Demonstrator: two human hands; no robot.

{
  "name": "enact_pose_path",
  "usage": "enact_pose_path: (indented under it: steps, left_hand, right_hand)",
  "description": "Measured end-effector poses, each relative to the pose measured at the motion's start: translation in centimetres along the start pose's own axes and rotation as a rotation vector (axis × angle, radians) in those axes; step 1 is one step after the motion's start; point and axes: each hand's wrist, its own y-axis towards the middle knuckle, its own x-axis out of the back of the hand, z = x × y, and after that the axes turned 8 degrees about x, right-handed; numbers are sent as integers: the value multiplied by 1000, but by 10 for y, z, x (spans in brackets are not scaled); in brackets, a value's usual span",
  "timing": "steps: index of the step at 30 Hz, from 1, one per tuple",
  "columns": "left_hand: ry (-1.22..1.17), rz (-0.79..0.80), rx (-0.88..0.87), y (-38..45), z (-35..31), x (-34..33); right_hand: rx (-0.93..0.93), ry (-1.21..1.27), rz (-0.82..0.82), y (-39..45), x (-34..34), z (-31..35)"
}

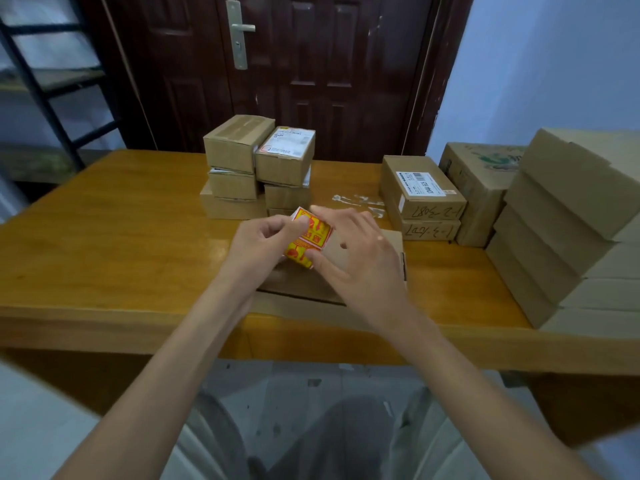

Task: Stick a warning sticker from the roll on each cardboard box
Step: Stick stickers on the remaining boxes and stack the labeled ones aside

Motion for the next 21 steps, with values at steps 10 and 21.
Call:
enact_pose_path:
  steps: [10, 21]
  left_hand:
    - [432, 51, -265, -9, -8, 20]
    - [734, -245, -368, -15, -9, 21]
  right_hand:
    - [-6, -54, -110, -4, -2, -4]
    - [-59, -5, -30, -3, 0, 0]
